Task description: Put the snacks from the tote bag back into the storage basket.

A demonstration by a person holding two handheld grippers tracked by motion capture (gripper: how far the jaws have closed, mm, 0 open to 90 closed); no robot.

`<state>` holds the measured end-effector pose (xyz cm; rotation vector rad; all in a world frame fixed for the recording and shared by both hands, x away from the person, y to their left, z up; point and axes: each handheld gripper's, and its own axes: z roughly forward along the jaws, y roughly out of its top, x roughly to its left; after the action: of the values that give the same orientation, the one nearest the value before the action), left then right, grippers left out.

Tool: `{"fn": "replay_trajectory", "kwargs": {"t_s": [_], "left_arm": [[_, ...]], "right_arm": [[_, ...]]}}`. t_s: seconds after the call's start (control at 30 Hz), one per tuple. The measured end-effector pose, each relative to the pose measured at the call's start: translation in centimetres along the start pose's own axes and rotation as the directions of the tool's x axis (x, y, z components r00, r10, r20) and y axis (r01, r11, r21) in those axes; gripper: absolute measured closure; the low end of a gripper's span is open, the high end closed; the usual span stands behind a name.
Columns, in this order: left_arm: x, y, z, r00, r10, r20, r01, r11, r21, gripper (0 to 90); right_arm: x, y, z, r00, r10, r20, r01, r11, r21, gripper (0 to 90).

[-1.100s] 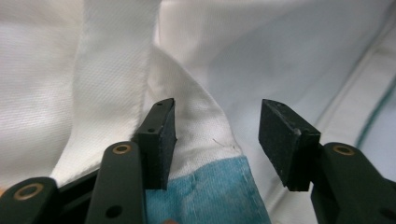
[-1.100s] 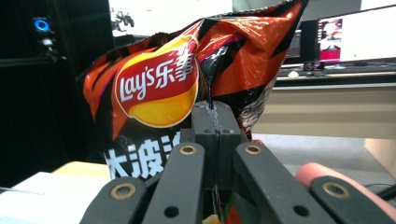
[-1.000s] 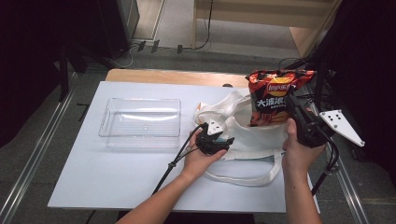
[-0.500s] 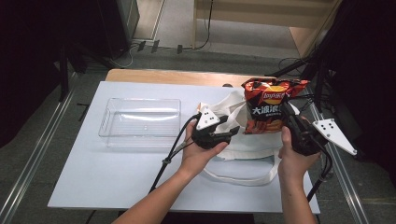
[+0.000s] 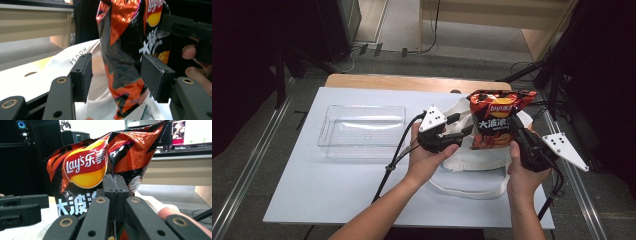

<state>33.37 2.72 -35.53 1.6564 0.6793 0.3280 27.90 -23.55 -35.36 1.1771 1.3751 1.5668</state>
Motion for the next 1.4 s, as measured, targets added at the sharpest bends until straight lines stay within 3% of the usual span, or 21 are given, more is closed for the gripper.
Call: {"fn": "replay_trajectory", "kwargs": {"t_s": [0.53, 1.0, 1.27, 1.4], "left_arm": [[-0.5, 1.7, -0.1, 1.0000, 0.006, 0.004, -0.006, 0.9995, -0.032, 42.6], [-0.6, 2.1, -0.2, 1.0000, 0.007, 0.001, -0.007, 0.9987, -0.051, 42.0], [-0.6, 2.2, -0.3, 0.9998, -0.005, -0.018, 0.004, 0.9985, -0.054, 52.8], [-0.7, 2.3, -0.3, 0.9999, 0.003, -0.015, -0.003, 0.9987, -0.050, 63.4]], "right_arm": [[0.8, -0.5, -0.8, 0.9996, -0.015, -0.024, 0.015, 1.000, 0.011, 90.0], [2.0, -1.2, -1.3, 0.9978, -0.025, -0.061, 0.027, 0.999, 0.030, 90.0], [2.5, -1.6, -1.6, 0.9966, -0.047, -0.068, 0.049, 0.998, 0.039, 90.0], [2.7, -1.9, -1.7, 0.9958, -0.055, -0.074, 0.058, 0.997, 0.047, 90.0]]}}
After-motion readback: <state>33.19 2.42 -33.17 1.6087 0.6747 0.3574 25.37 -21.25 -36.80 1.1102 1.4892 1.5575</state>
